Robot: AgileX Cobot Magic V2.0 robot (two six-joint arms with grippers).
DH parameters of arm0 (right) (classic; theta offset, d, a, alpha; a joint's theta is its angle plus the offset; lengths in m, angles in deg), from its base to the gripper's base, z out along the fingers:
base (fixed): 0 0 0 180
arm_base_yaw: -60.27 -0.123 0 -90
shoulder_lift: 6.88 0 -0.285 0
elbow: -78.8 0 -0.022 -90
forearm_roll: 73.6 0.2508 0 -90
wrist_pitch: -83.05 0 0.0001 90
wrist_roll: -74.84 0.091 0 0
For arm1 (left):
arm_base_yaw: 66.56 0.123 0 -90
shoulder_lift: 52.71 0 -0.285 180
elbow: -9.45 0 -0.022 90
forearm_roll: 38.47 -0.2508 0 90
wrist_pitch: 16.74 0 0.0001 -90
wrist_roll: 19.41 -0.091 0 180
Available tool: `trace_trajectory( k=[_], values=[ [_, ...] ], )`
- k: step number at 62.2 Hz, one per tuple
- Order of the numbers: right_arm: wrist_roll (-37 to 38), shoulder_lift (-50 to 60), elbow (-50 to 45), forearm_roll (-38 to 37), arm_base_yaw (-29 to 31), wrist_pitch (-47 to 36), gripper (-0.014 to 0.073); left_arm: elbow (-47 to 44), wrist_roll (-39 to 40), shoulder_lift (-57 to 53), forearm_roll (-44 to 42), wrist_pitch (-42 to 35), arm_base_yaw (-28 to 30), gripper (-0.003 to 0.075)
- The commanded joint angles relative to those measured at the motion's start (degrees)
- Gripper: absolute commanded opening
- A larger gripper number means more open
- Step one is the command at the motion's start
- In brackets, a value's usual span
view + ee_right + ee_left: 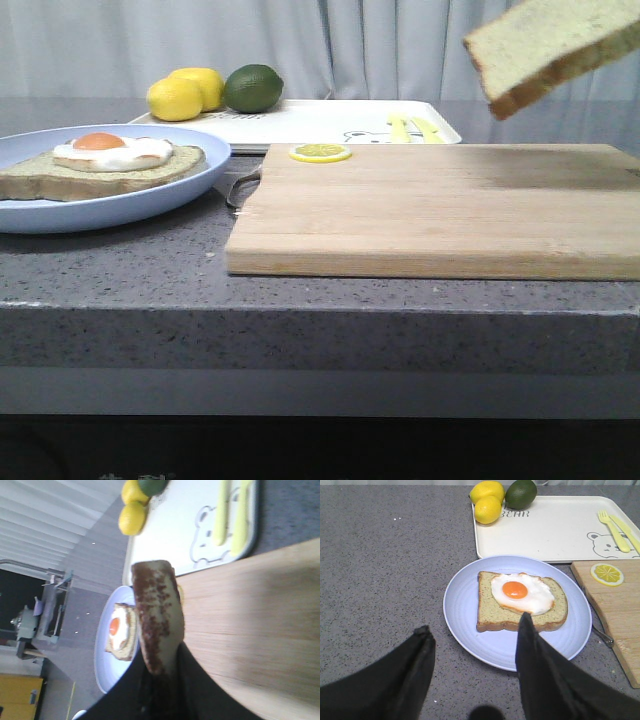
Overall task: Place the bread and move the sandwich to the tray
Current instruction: 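Lift the bread slice and carry it over the egg-topped bread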
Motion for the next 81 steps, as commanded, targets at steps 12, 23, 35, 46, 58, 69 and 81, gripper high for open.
trace_trajectory(
  k=[12,23,35,46,58,69,81],
  values=[
    [-0.21,3.74,1.48,15.87,-15.1,6.28,-0.0068,1.84,0.1,0.59,-0.21,-4.08,-0.38,0.0365],
    [-0.21,3.74,1.48,22.37,-27.76,-4.7,-0.0068,1.84,0.1,0.59,-0.21,-4.08,-0.38,0.0365],
    [-1.59,3.56,1.48,28.41,-40.37,-20.41,-0.0068,1.84,0.1,0.59,-0.21,-4.08,-0.38,0.0365],
    [-2.56,2.46,1.98,33.4,-48.09,-31.62,-0.0068,1.84,0.1,0.59,-0.21,-4.08,-0.38,0.0365],
    [-2.56,-0.76,4.33,33.4,-51.94,-35.14,-0.0068,1.84,0.1,0.59,-0.21,-4.08,-0.38,0.0365],
    [-0.44,-4.83,9.25,33.4,-54.22,-37.35,-0.0068,1.84,0.1,0.59,-0.21,-4.08,-0.38,0.0365],
    [5.06,-9.5,14.64,33.4,-57.13,-41.79,-0.0068,1.84,0.1,0.59,-0.21,-4.08,-0.38,0.0365]
  ],
)
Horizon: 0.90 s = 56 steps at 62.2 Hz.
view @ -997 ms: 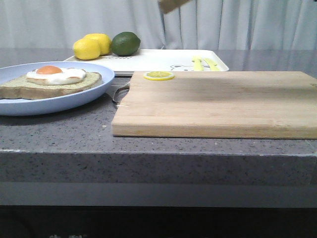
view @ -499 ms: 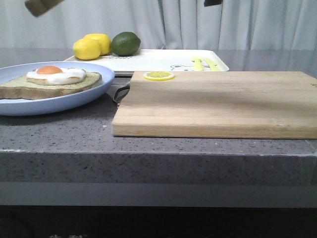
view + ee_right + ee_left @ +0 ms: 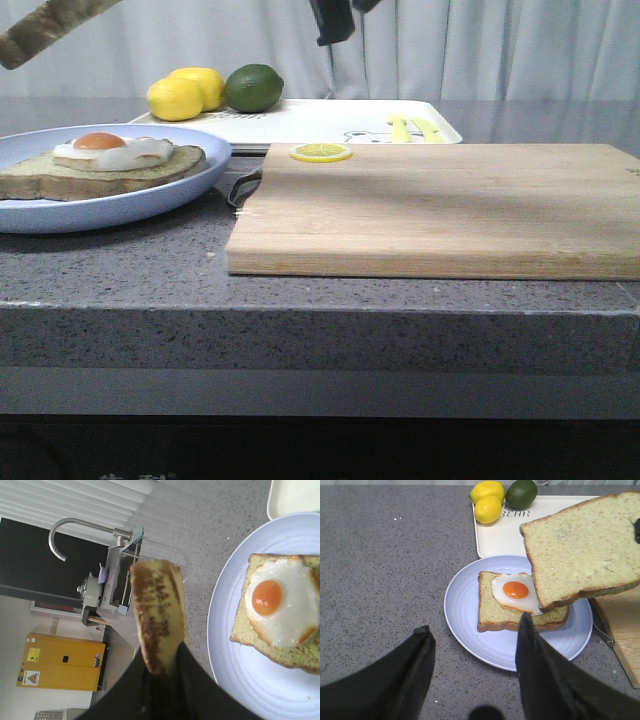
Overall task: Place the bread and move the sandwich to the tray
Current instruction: 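Lift the bread slice and carry it over the egg-topped bread, then lower the bread slice onto the egg and open the right gripper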
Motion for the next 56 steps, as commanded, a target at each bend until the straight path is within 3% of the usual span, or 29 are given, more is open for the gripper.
trace_trajectory(
  k=[1,33,56],
  values=[
    [1.72,0.43,4.04,7.98,-1.18,-0.21,-0.0068,1.84,0.1,0.59,-0.1,-4.08,-0.38,0.0365],
    [8.89,-9.7,13.12,7.93,-5.25,-10.55,-0.0068,1.84,0.1,0.59,-0.1,-4.08,-0.38,0.0365],
    [8.89,-12.5,13.12,7.93,-5.25,-9.75,-0.0068,1.84,0.1,0.59,-0.1,-4.08,-0.38,0.0365]
  ],
)
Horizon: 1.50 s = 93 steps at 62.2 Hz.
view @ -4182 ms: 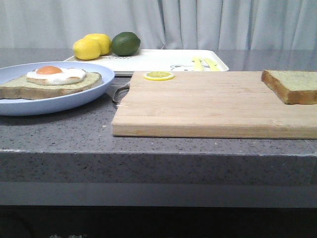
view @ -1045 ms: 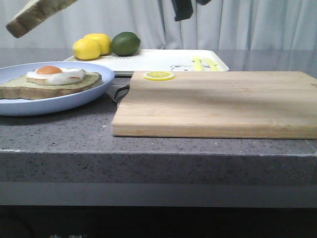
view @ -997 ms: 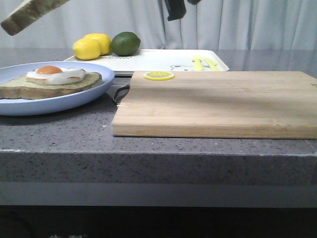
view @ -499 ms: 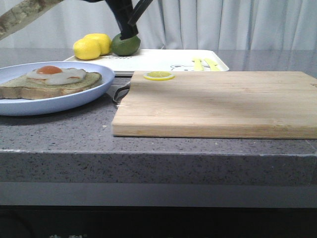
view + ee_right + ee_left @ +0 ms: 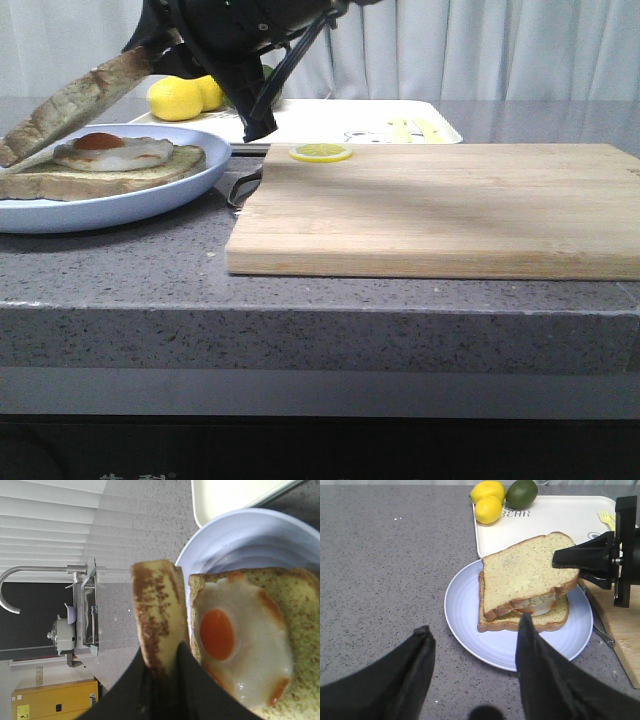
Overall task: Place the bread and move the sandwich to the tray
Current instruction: 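Lower the bread slice onto the egg and open the right gripper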
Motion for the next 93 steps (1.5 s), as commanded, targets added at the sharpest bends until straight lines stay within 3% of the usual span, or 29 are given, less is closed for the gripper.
trace_trajectory(
  k=[1,37,44,57,64,77,93],
  values=[
    [-0.44,2.75,2.15,6.56,0.11,2.31,-0.0068,1.84,0.1,0.59,-0.1,-4.08,-0.38,0.0365],
    [-0.7,2.41,2.15,6.02,0.17,4.75,-0.006,1.84,0.1,0.59,-0.1,-4.08,-0.38,0.0365],
    [-0.7,2.41,2.15,4.89,0.17,3.85,0.0023,1.84,0.1,0.59,-0.1,-4.08,-0.38,0.0365],
    [-0.74,2.41,2.15,2.72,0.22,3.0,0.0302,1.84,0.1,0.59,-0.1,-4.08,-0.38,0.0365],
    [-0.74,2.41,2.15,0.16,0.57,2.89,0.038,1.84,0.1,0.59,-0.1,-4.08,-0.38,0.0365],
    [-0.74,2.41,2.15,-5.93,2.48,6.18,0.04,1.84,0.1,0.59,-0.1,-4.08,-0.38,0.0365],
    [-0.64,2.41,2.15,-15.35,6.46,17.12,0.0404,1.84,0.1,0.59,-0.1,-4.08,-0.38,0.0365]
  ],
)
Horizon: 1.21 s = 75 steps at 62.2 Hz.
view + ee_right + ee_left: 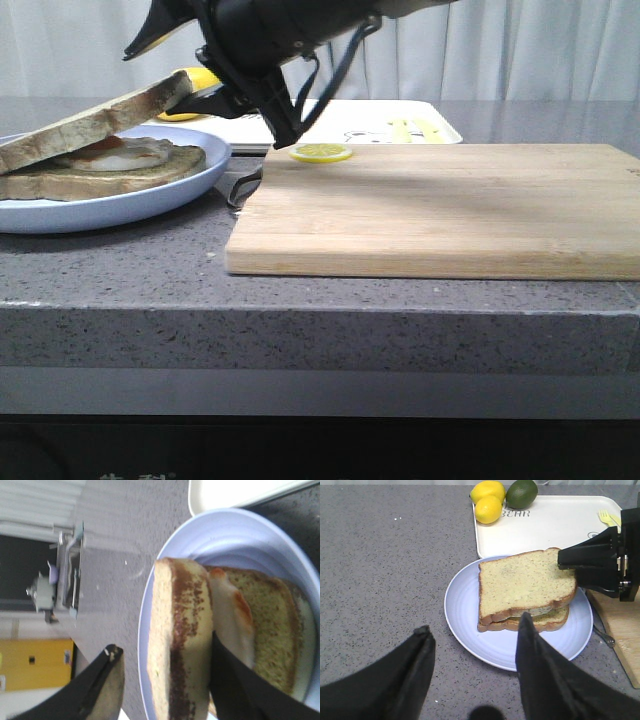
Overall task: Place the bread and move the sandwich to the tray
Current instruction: 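Lower the bread slice onto the egg and open the right gripper, then move the left gripper to the blue plate rim and grasp it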
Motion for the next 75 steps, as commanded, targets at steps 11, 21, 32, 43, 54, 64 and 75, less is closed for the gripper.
trace_trajectory(
  k=[11,21,32,43,54,64,75],
  values=[
    [4.18,3.21,2.03,-11.58,3.93,7.91,0.0404,1.84,0.1,0.59,-0.1,-4.08,-0.38,0.0365],
    [5.94,5.06,2.03,-19.28,6.89,12.16,0.0404,1.84,0.1,0.59,-0.1,-4.08,-0.38,0.0365],
    [5.94,11.23,2.03,-29.42,9.65,15.22,0.0404,1.84,0.1,0.59,-0.1,-4.08,-0.38,0.0365],
    [7.69,22.01,2.03,-46.74,11.16,17.67,0.0403,1.84,0.1,0.59,-0.1,-4.08,-0.38,0.0365],
    [14.27,33.5,2.03,-66.84,11.16,21.24,0.0403,1.84,0.1,0.59,-0.1,-4.08,-0.38,0.0365],
    [21.31,41.36,1.97,-79.83,11.16,28.9,0.0403,1.84,0.1,0.59,-0.1,-4.08,-0.38,0.0365],
    [22.86,48.8,-2.27,-83.14,11.16,31.46,0.0403,1.84,0.1,0.59,-0.1,-4.08,-0.38,0.0365]
  ],
)
